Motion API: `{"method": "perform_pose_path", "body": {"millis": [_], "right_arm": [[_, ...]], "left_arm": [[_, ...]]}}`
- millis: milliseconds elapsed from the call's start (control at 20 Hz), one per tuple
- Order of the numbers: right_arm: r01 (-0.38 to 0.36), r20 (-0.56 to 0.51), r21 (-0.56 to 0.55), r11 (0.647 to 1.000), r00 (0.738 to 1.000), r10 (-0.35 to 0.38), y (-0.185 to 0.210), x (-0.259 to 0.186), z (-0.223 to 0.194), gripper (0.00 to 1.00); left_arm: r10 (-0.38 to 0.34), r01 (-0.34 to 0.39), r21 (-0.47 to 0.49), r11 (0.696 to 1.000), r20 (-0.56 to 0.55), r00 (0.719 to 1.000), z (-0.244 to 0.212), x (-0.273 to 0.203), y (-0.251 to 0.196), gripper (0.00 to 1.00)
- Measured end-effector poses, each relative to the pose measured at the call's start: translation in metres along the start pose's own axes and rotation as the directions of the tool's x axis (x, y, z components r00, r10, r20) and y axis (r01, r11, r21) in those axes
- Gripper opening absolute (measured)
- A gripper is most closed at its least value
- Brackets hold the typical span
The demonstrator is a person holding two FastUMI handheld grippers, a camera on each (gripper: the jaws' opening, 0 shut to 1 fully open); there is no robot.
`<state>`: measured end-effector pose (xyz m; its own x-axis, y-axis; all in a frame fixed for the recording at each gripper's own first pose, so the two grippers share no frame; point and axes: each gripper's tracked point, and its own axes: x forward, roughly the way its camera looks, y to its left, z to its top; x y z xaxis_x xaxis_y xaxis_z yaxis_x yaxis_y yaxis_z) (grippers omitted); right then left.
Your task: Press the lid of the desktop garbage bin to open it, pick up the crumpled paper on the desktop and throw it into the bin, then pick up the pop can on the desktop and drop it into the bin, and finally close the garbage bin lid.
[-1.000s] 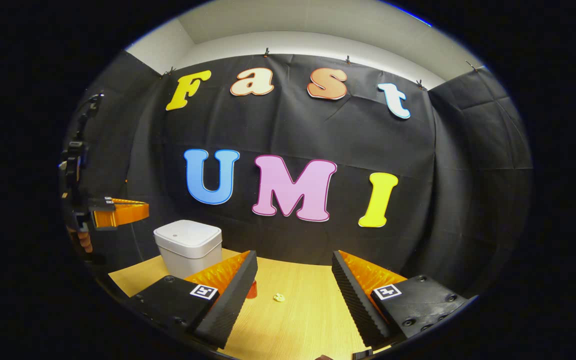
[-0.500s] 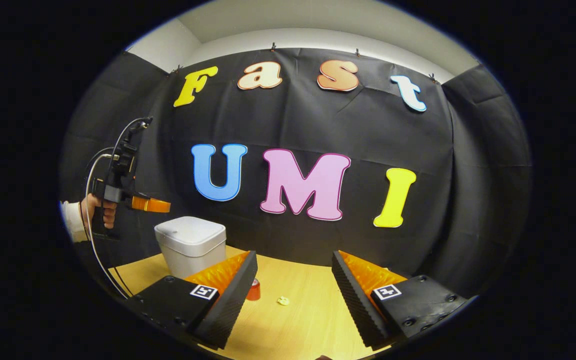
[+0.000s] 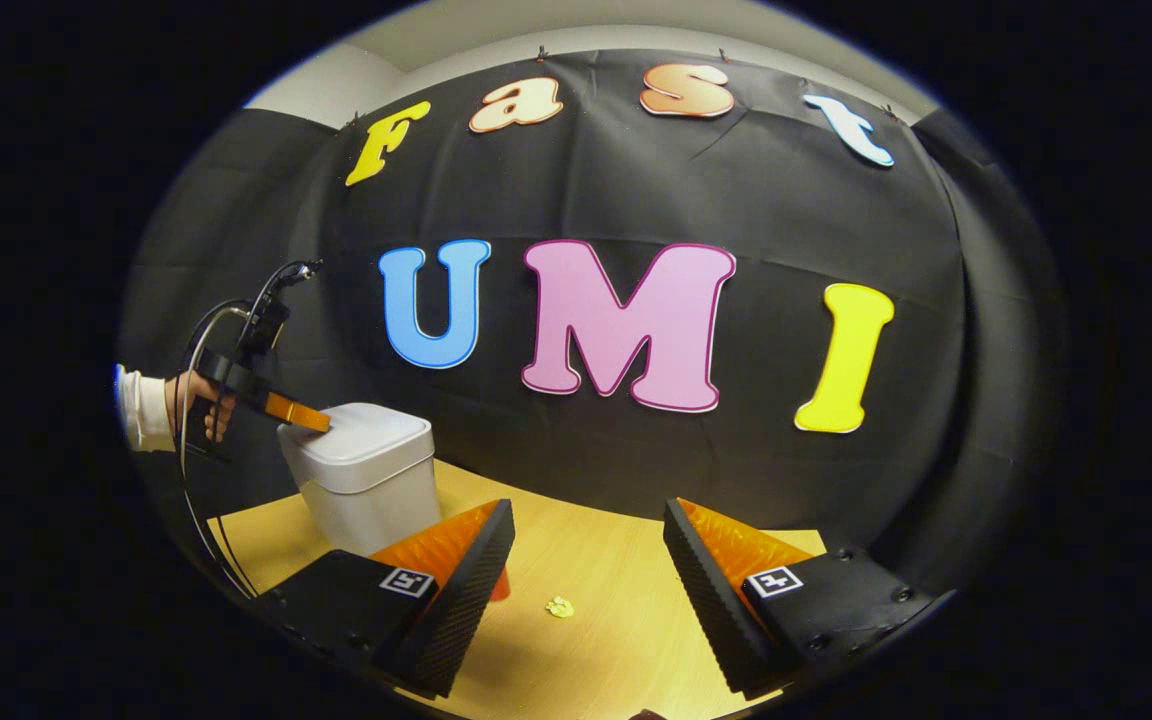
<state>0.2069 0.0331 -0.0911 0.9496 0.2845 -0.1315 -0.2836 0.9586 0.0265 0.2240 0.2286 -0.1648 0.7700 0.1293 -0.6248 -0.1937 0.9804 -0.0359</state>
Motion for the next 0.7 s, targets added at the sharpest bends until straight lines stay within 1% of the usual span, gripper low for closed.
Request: {"method": "perform_pose_path", "body": {"millis": [50,100,150,200,300,350,400,500,600,700], "right_arm": [[-0.016,-0.007,0.01,1.0,1.0,0.016,0.001,0.006,-0.003,0.97],[-0.03,-0.015,0.015,0.999,0.999,0.03,0.003,0.012,-0.007,0.97],[-0.038,-0.023,0.019,0.999,0.999,0.039,0.005,0.017,-0.01,0.97],[-0.042,-0.031,0.021,0.999,0.999,0.043,0.006,0.019,-0.013,0.96],[-0.035,-0.048,0.036,0.999,0.998,0.037,0.007,0.022,-0.015,0.97],[-0.018,-0.056,0.044,0.999,0.998,0.02,0.006,0.021,-0.013,0.96],[-0.005,-0.058,0.046,0.999,0.998,0.008,0.006,0.019,-0.012,0.97],[0.021,-0.059,0.032,0.999,0.998,-0.019,0.007,0.016,-0.008,0.97],[0.044,-0.055,0.012,0.999,0.998,-0.044,0.008,0.014,-0.004,0.97],[0.058,-0.063,0.003,0.998,0.996,-0.058,0.011,0.015,-0.006,0.96]], "left_arm": [[0.012,-0.013,0.035,0.999,0.008,1.0,0.003,0.0,-0.001,0.07],[0.03,-0.03,0.062,0.998,-0.008,1.0,-0.002,0.003,0.0,0.07],[0.042,-0.042,0.068,0.997,-0.005,0.999,-0.002,0.001,0.0,0.06],[0.043,-0.043,0.081,0.996,0.001,0.999,-0.001,0.002,0.001,0.07],[0.032,-0.039,0.113,0.993,0.062,0.998,0.009,0.0,-0.001,0.07],[0.028,-0.037,0.129,0.991,0.07,0.997,0.01,-0.001,-0.001,0.06],[0.031,-0.038,0.121,0.992,0.058,0.998,0.008,-0.003,-0.002,0.06],[0.007,-0.015,0.109,0.994,0.07,0.998,0.014,-0.009,-0.003,0.06],[-0.012,-0.004,0.124,0.992,0.121,0.993,0.029,-0.018,-0.003,0.06],[-0.015,-0.014,0.164,0.986,0.173,0.985,0.042,-0.027,-0.004,0.07]]}}
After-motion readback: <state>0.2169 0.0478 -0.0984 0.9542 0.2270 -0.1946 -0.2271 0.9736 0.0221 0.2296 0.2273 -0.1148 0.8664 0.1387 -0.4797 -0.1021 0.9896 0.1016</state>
